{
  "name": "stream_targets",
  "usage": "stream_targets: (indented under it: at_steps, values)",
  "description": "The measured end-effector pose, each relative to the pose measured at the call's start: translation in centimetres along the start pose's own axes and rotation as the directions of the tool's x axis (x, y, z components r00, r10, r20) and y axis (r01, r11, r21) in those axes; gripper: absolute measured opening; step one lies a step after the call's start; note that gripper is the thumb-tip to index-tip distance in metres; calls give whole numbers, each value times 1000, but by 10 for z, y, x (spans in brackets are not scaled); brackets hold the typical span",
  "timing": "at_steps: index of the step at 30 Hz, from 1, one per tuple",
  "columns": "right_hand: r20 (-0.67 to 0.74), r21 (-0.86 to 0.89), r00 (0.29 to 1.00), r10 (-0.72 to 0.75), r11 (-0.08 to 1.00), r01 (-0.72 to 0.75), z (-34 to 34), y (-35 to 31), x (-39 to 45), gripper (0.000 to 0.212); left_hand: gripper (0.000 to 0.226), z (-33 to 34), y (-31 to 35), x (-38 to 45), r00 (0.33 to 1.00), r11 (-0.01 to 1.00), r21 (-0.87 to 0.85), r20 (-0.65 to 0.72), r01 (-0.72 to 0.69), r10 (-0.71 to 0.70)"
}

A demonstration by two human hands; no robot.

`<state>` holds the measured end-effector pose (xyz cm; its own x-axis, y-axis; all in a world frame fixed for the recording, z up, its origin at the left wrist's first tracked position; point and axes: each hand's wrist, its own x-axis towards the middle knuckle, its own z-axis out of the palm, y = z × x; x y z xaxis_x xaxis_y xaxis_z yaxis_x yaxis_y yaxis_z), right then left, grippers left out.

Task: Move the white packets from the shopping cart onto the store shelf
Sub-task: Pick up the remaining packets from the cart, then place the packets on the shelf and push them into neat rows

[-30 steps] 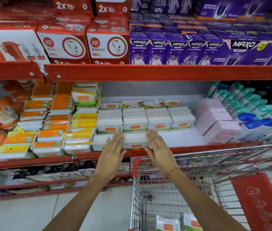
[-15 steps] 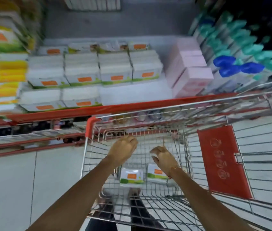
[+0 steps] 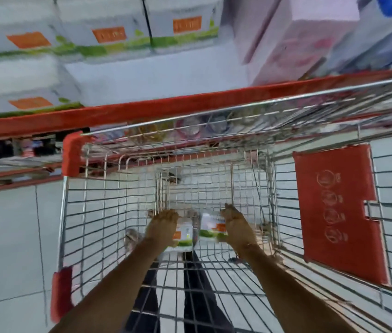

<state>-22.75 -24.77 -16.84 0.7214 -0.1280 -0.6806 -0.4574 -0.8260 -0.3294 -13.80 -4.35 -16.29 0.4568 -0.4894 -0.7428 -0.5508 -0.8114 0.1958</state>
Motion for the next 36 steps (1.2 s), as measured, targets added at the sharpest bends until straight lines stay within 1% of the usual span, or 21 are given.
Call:
stream_targets:
  at_steps: [1, 3, 4, 6, 8, 10, 12, 15, 16, 18, 20, 23, 26, 27, 29, 30, 33, 35, 36]
  values:
    - [-23, 4, 1000, -3, 1000, 3, 1, 0, 1, 80, 69, 2, 1, -2, 999, 999, -43, -27, 27, -28]
    - [-17, -20, 1000, -21, 1000, 21, -4, -4, -3, 62, 61, -2, 4, -11, 998, 995, -82, -39, 55, -58]
    - [-3, -36, 1000, -30, 999, 30, -6, -6, -6, 54, 59, -4, 6, -16, 997, 995, -82, -55, 50, -55]
    - [5, -78, 998, -58, 995, 58, -13, -10, -12, 47, 57, -6, 8, -26, 993, 996, -87, -109, 28, -38]
    - [-2, -90, 997, -71, 993, 71, -22, -18, -20, 48, 57, -8, 5, -34, 982, 992, -127, -186, 14, -37]
    - [10, -78, 997, -75, 994, 76, -34, -26, -26, 62, 57, -17, 5, -41, 976, 981, -195, -215, 1, -44]
    - [12, -117, 995, -96, 988, 96, -54, -37, -38, 65, 63, -31, 4, -54, 974, 977, -210, -227, -24, -25]
    - [-92, -109, 982, -167, 982, 156, -80, -50, -51, 62, 66, -57, -1, -71, 942, 972, -235, -331, -25, -55]
    - [-144, -104, 970, -195, 978, 182, -93, -59, -59, 61, 67, -69, -3, -80, 921, 967, -250, -385, -41, -61]
    - [-275, -99, 924, -264, 964, 246, -116, -73, -72, 61, 66, -95, -6, -100, 877, 965, -253, -475, -64, -66]
    - [-399, -122, 856, -329, 944, 305, -140, -87, -80, 59, 62, -125, -7, -117, 828, 963, -255, -555, -83, -76]
    - [-519, -136, 769, -373, 924, 357, -185, -112, -93, 58, 60, -167, -14, -139, 779, 953, -287, -617, -93, -110]
    - [-623, -218, 654, -429, 899, 381, -227, -132, -100, 62, 58, -210, -19, -159, 686, 949, -286, -718, -134, -120]
    - [-647, -231, 622, -441, 891, 392, -240, -138, -102, 63, 58, -221, -20, -163, 642, 952, -269, -758, -150, -113]
    - [-683, -251, 567, -460, 877, 409, -267, -153, -102, 63, 59, -246, -25, -167, 564, 962, -220, -820, -164, -91]
    - [-697, -265, 544, -467, 873, 410, -279, -159, -101, 62, 60, -258, -25, -168, 537, 963, -210, -839, -168, -89]
    - [-735, -270, 486, -472, 862, 429, -313, -176, -91, 58, 59, -293, -27, -164, 475, 963, -199, -875, -182, -91]
    - [-734, -239, 502, -458, 865, 441, -328, -184, -80, 57, 57, -311, -26, -157, 446, 966, -184, -891, -184, -84]
    - [-728, -238, 513, -454, 870, 432, -333, -186, -73, 57, 56, -318, -26, -152, 451, 967, -180, -889, -182, -81]
